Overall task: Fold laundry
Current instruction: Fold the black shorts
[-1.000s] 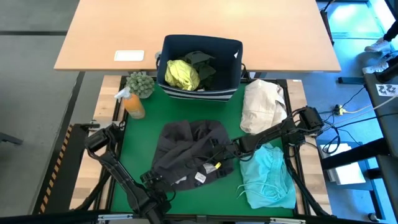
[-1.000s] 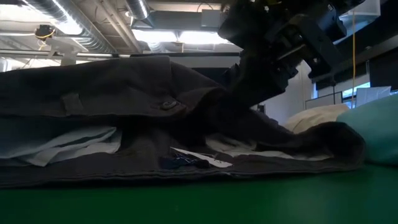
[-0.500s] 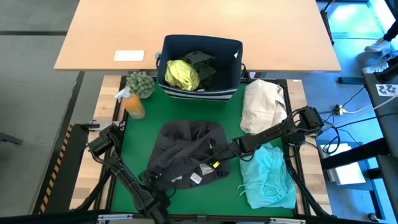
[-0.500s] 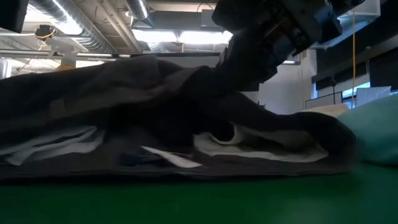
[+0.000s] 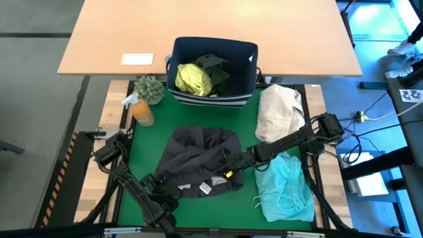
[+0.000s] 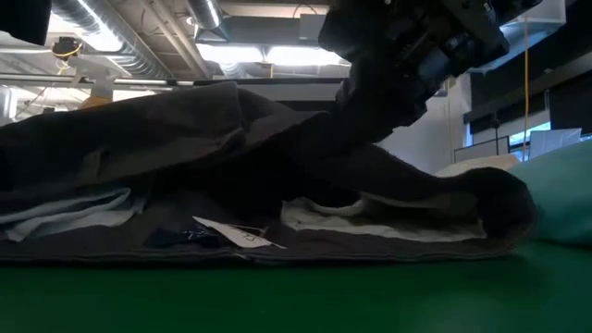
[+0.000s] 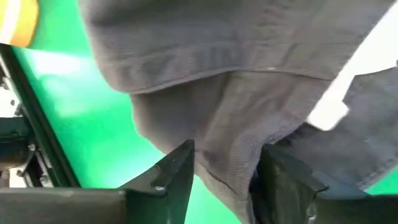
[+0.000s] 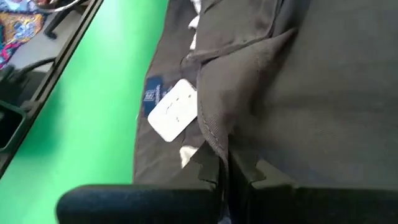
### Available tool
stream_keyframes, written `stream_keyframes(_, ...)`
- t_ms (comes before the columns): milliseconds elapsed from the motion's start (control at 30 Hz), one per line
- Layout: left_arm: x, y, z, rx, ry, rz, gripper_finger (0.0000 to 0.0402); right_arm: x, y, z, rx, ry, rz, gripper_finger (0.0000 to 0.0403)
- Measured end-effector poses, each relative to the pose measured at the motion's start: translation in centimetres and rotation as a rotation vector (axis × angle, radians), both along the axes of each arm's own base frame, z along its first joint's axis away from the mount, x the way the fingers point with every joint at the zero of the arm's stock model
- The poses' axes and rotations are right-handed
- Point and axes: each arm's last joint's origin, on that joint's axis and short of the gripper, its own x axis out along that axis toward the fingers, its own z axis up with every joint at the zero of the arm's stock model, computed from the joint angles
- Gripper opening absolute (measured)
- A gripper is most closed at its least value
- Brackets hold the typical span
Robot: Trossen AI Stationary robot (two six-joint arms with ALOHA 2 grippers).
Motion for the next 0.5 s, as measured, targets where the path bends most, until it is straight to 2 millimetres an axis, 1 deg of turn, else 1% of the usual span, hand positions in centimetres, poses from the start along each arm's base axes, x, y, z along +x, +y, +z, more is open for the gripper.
stream_keyframes(100,-0.1,0.1,0.1,0.017,0.014,-0.001,0.0116,0.1,0.1,1.0,-0.009,0.018,0.012,0.0008)
stream_keyframes(167,-0.1,0.2,0.1,0.021,0.018,-0.002,0.0071,0.1,0.1,1.8,-0.046,0.038,0.039,0.0008)
stream_keyframes(233,-0.3,0.1,0.1,0.029,0.015,-0.011,0.0023,0.1,0.6,2.4,-0.097,0.064,0.098,0.0014)
stream_keyframes(267,-0.3,0.1,0.2,0.031,0.013,-0.013,0.0013,-0.1,0.9,2.7,-0.134,0.099,0.134,0.002)
stream_keyframes(333,-0.4,0.0,0.2,0.036,0.016,-0.021,0.0007,-0.4,1.8,3.7,-0.21,0.151,0.18,0.0039)
stream_keyframes(500,-0.7,-0.1,0.2,0.043,0.024,-0.031,0.0003,-1.5,4.3,6.5,-0.381,0.227,0.168,0.011)
